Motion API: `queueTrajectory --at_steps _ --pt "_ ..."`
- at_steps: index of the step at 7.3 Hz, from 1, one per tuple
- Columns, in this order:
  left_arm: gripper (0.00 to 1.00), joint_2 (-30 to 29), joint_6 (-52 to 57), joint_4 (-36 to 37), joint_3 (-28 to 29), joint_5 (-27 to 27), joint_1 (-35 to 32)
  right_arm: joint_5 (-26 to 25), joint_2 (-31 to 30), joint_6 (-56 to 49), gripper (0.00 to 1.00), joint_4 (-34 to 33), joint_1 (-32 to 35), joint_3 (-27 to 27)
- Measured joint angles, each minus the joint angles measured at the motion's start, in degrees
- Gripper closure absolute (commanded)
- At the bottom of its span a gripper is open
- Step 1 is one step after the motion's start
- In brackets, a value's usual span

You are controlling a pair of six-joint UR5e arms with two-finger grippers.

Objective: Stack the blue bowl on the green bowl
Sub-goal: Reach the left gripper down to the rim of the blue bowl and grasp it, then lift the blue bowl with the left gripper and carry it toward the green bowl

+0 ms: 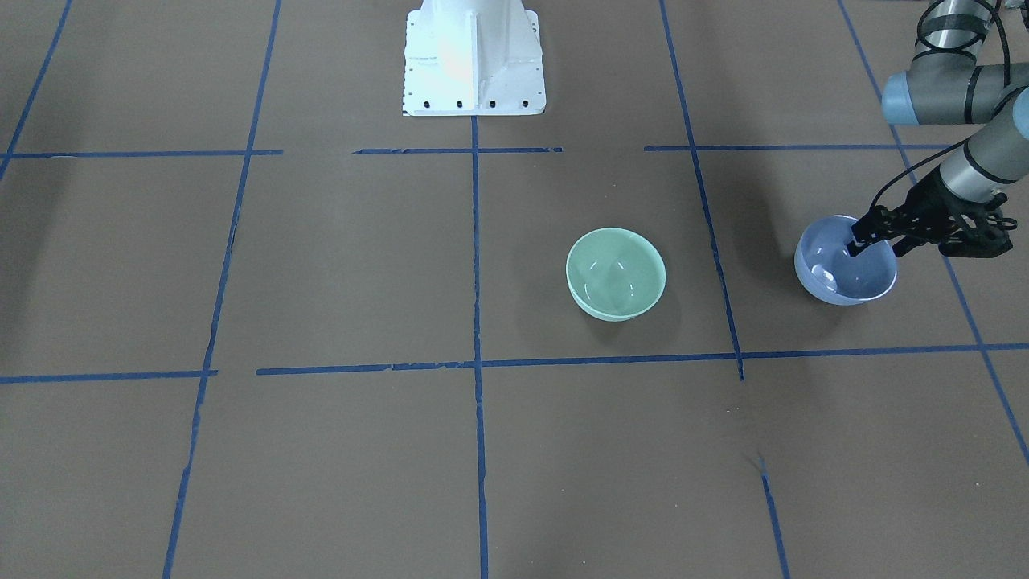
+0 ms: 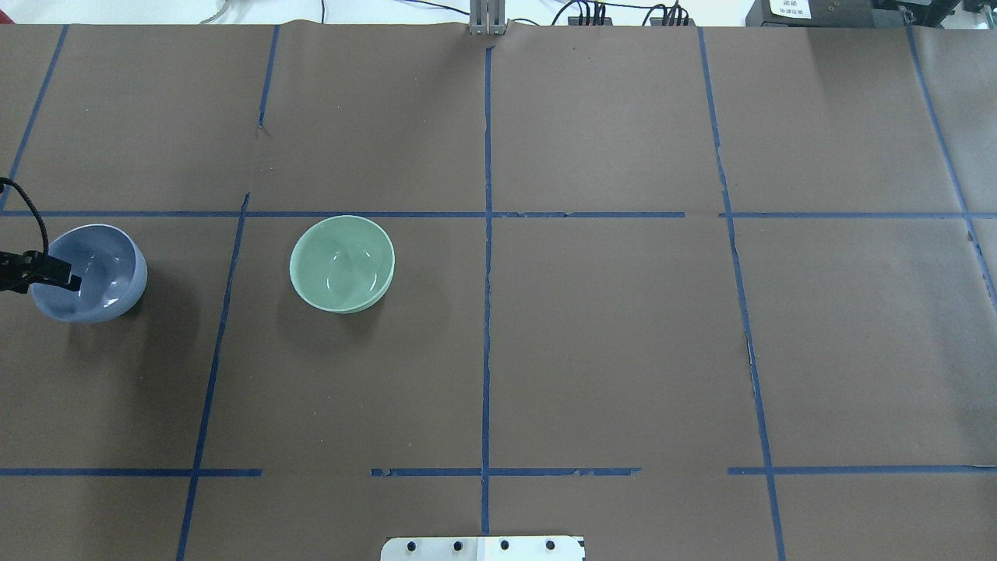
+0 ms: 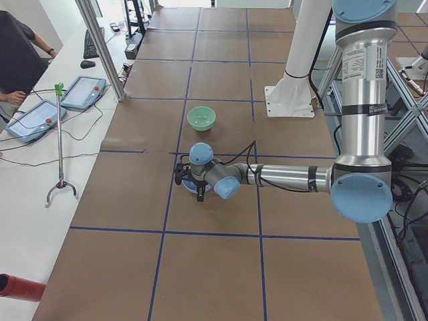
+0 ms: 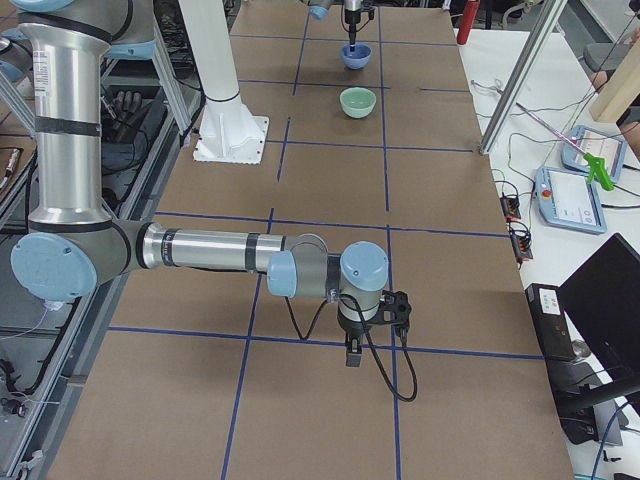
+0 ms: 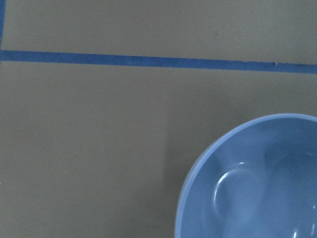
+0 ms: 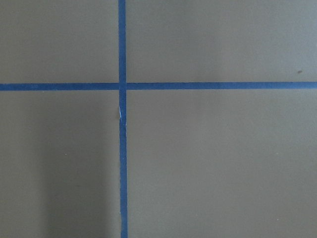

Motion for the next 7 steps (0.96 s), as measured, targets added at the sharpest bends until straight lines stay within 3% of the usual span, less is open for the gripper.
queueTrajectory --at_steps 4,6,7 --pt "1.0 1.13 2.33 -2.91 -0.11 -1.26 -0.21 -0.07 0.0 0.0 0.0 0.0 0.0 0.0" --pt "1.0 1.61 3.65 -0.09 -2.6 -7.74 -3.17 -0.08 0.0 0.0 0.0 0.0 0.0 0.0" --pt "1.0 1.73 5.92 4.82 -6.04 -9.97 -5.08 -0.07 0.0 0.0 0.0 0.0 0.0 0.0"
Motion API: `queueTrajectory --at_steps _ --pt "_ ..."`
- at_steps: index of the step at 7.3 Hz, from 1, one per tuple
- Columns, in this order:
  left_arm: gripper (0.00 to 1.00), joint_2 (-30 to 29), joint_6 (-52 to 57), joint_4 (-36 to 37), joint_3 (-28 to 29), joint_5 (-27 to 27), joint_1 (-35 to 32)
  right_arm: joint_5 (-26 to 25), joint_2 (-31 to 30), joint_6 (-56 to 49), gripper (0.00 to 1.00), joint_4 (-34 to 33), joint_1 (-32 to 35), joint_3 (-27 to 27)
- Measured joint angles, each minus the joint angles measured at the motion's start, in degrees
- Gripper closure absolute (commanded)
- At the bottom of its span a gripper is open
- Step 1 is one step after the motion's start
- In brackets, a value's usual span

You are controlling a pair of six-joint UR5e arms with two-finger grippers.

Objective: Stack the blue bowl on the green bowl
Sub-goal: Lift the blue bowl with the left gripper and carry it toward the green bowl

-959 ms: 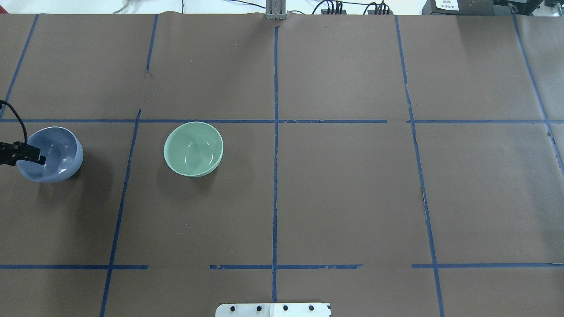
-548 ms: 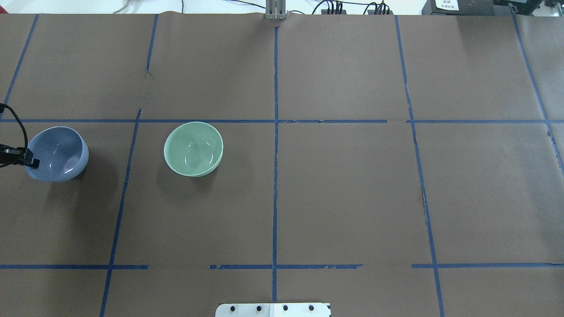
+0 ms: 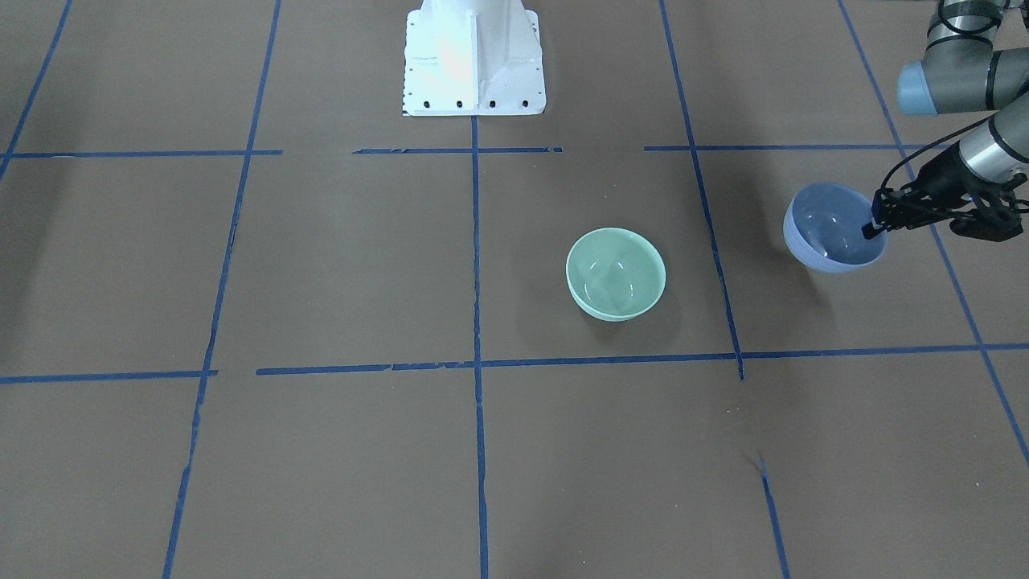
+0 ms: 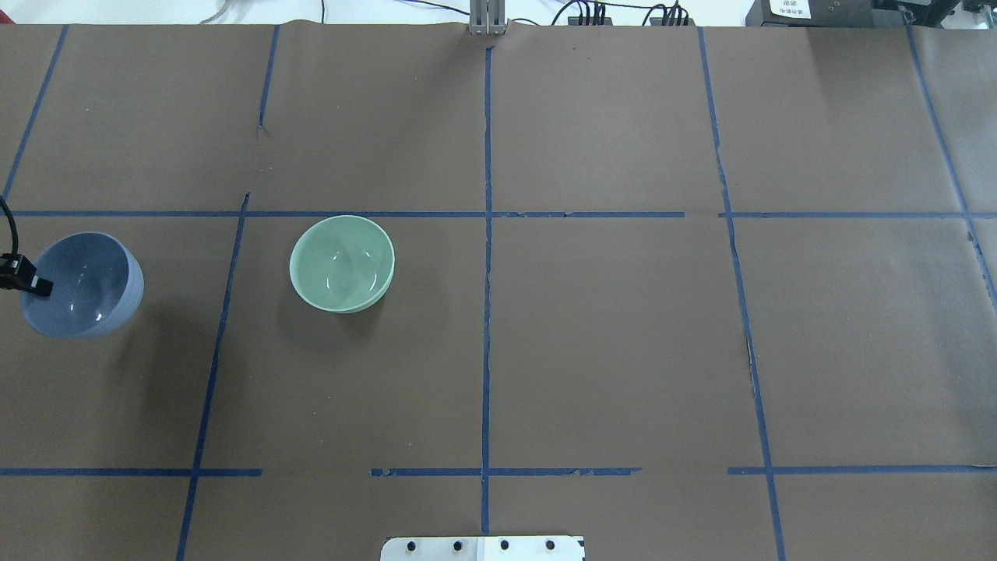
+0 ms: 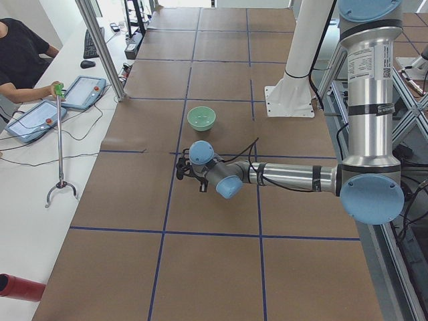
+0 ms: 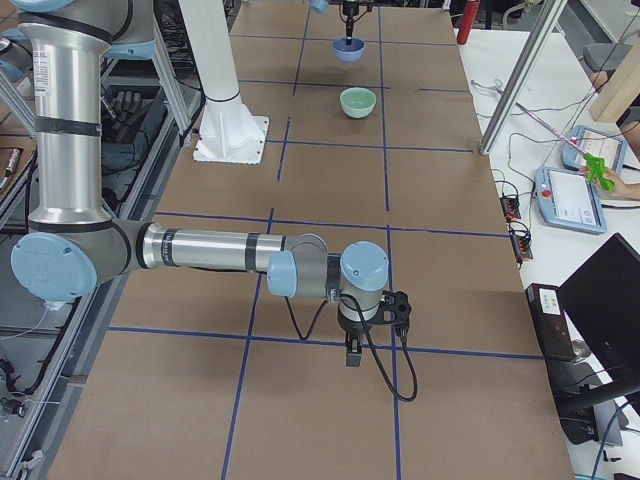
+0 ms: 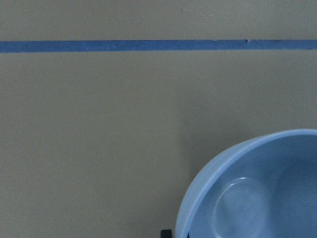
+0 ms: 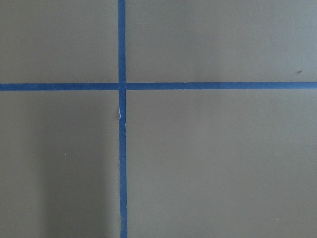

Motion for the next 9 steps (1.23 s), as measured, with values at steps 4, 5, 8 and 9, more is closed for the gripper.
queueTrajectory --at_steps 4,5,8,9 --pt "1.0 -4.55 10.84 36.75 -21.74 -1.02 -7.36 0.0 0.0 0.0 0.0 -0.01 0.0 0.0" --pt "1.0 -8.58 10.88 44.24 -24.78 -0.59 -8.94 -0.01 0.0 0.0 0.0 -0.02 0.0 0.0" --pt "1.0 -17.49 -5.77 48.42 -27.46 2.4 -1.95 -0.02 0.0 0.0 0.0 -0.01 0.0 0.0" --pt "1.0 -18.28 -15.16 41.75 -26.47 2.98 3.01 -0.02 0.0 0.0 0.0 0.0 0.0 0.0"
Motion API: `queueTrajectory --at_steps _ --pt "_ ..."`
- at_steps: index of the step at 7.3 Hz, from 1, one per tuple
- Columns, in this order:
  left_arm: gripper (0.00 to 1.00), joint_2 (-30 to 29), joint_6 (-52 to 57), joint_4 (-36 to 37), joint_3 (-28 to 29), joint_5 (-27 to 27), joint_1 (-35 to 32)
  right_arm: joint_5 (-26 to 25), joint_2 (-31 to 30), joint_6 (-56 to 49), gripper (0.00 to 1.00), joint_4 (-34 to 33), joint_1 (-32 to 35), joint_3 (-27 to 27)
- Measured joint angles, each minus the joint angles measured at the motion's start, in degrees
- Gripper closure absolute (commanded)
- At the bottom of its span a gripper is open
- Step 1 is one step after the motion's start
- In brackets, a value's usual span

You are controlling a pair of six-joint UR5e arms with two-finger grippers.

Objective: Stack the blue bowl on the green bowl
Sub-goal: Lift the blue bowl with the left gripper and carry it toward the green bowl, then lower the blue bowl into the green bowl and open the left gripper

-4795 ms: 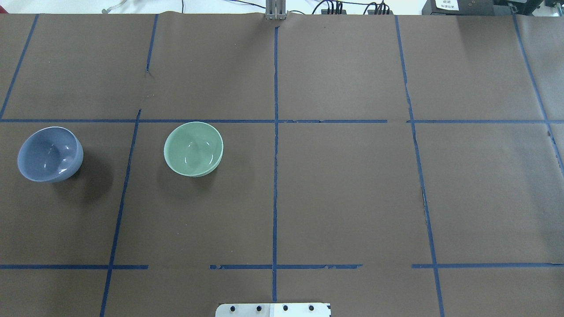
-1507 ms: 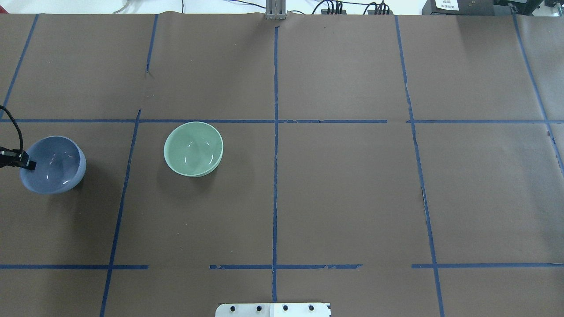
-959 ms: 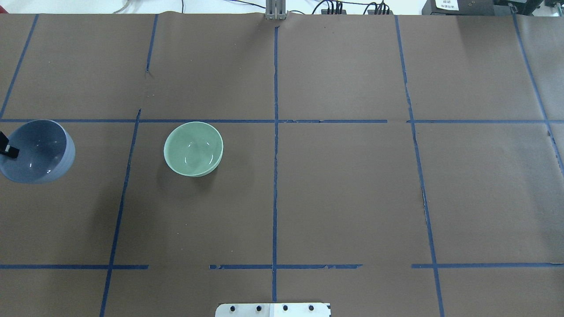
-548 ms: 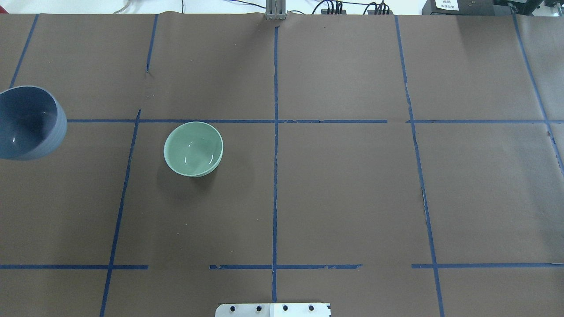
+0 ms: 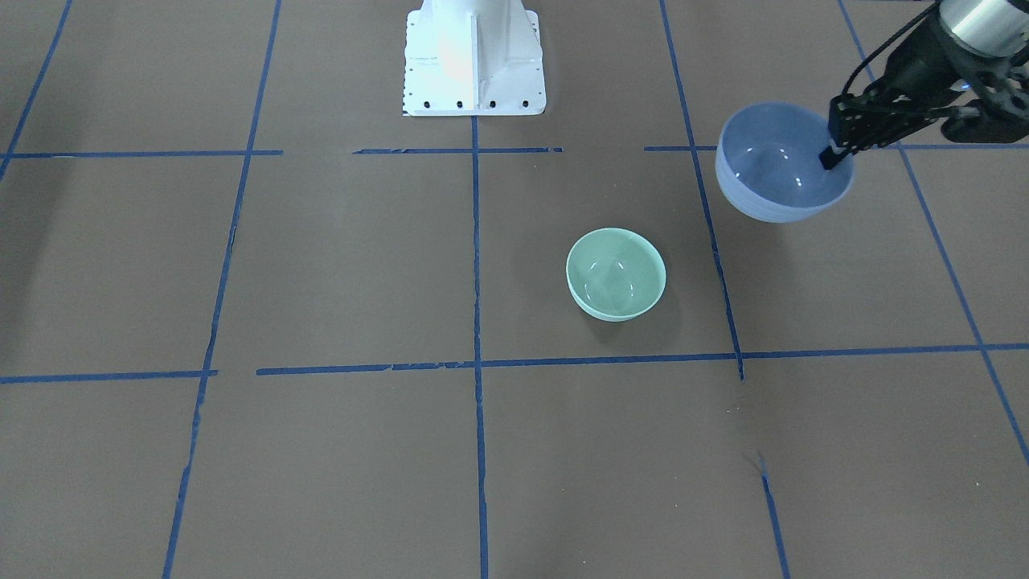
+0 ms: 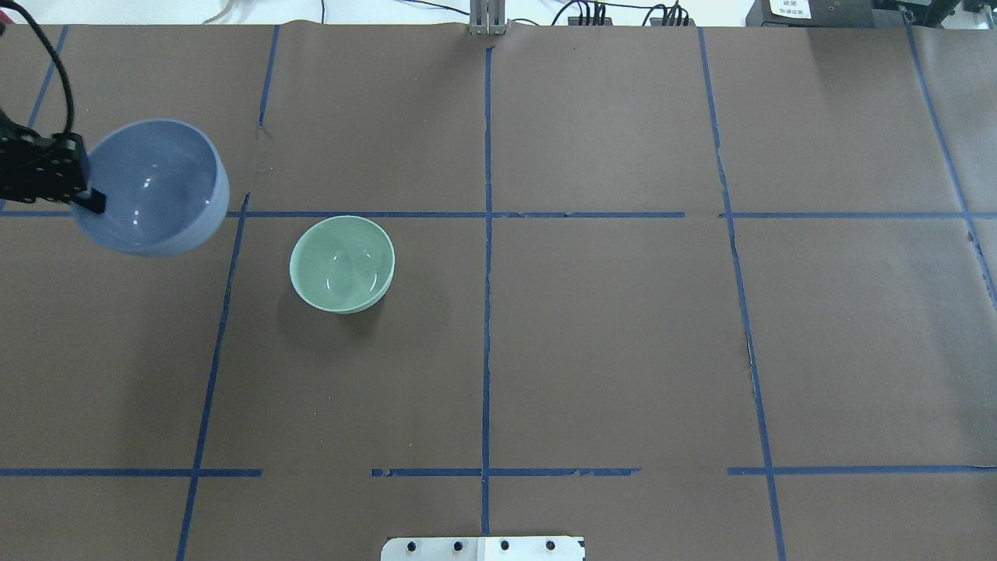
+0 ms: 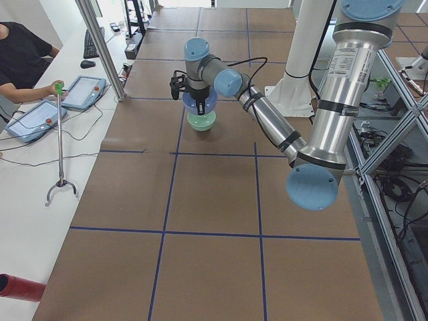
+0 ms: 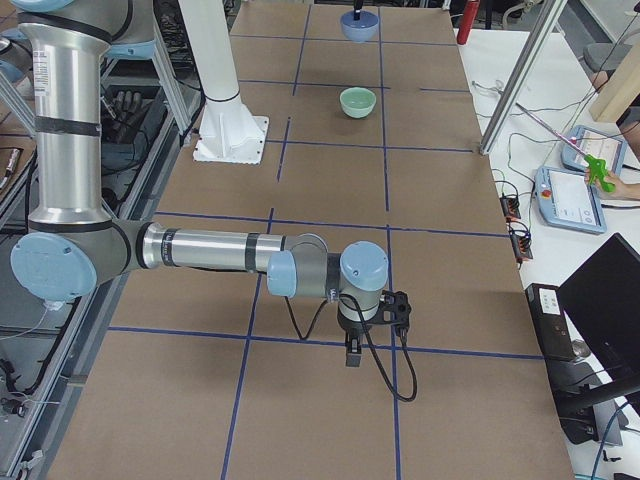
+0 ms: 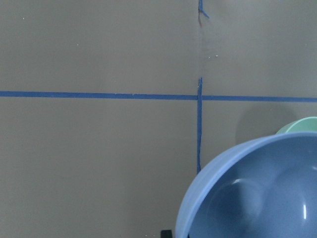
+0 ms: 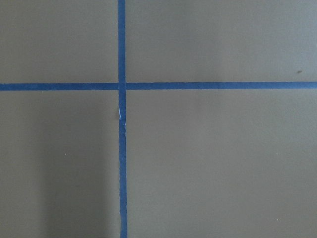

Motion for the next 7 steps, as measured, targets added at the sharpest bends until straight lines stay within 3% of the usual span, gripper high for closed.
queueTrajectory --at_steps 2,7 --pt "1.0 -2.45 -12.54 -9.73 3.78 3.74 7.64 0.04 0.0 0.0 0.0 0.0 0.0 0.0" --pt "1.0 -7.47 -16.38 -19.24 16.28 9.46 14.74 0.03 0.0 0.0 0.0 -0.01 0.0 0.0"
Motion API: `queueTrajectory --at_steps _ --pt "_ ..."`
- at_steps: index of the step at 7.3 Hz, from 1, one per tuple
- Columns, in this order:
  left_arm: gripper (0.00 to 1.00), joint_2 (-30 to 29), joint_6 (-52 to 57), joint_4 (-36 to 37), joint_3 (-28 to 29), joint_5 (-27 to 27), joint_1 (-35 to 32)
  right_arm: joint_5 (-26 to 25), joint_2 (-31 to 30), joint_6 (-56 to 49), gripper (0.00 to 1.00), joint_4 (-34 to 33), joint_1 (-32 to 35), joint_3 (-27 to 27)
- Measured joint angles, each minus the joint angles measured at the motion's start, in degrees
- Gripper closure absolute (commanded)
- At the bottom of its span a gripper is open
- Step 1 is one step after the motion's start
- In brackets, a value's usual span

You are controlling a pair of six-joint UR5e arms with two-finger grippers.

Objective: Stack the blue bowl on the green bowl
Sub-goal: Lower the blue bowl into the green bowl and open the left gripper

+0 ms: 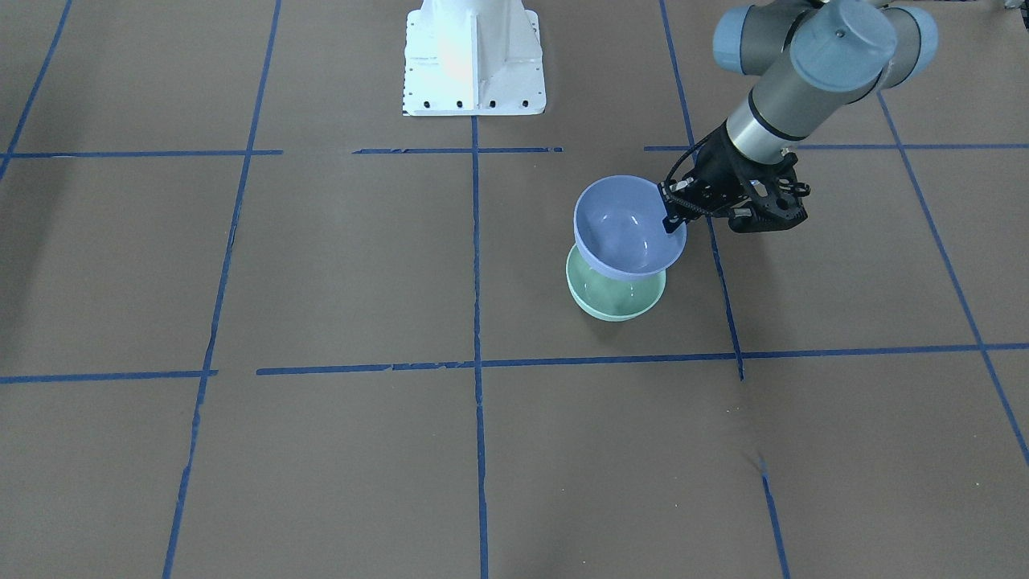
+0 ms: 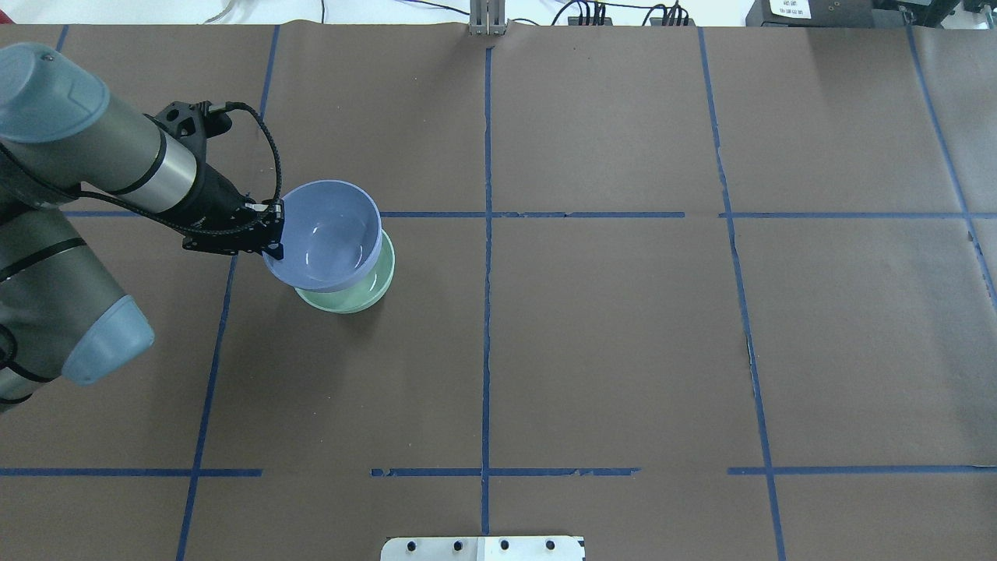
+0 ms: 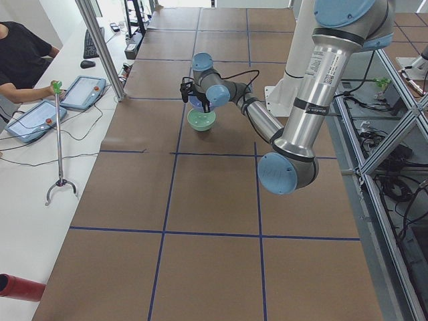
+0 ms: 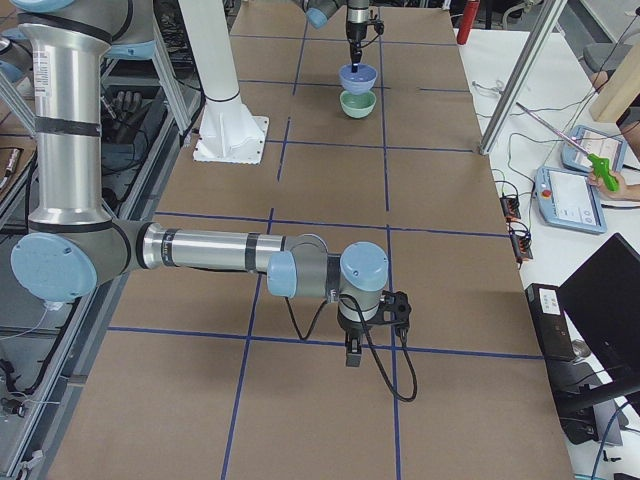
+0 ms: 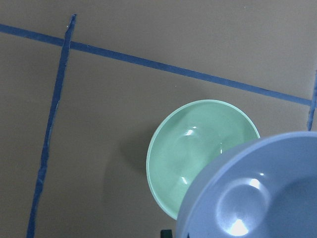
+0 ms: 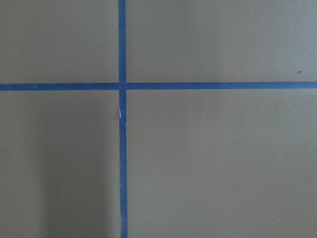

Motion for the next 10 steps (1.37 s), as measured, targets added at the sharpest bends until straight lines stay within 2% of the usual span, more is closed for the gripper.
queueTrajectory --at_steps 1,2,3,6,8,10 --pt "1.0 -0.2 -0.06 -2.28 2.14 0.12 0.17 -0.02 0.0 0.0 0.0 -0.02 0.0 0.0" --pt "0.87 -0.27 -0.05 -3.57 3.45 0.17 0.26 -0.02 0.0 0.0 0.0 -0.01 0.0 0.0" --pt "0.01 -0.27 0.09 -4.24 4.25 0.18 0.38 -0.03 0.0 0.0 0.0 0.01 0.0 0.0" --pt "0.0 0.45 1.28 -9.06 5.74 0.56 1.32 -0.01 0.0 0.0 0.0 0.01 0.0 0.0" --pt "0.0 1.01 7.27 -9.95 5.14 0.58 0.77 0.0 0.0 0.0 0.0 -0.02 0.0 0.0" --pt "0.0 1.95 14.56 -9.58 3.42 0.28 -4.06 -0.02 0.0 0.0 0.0 0.0 0.0 0.0"
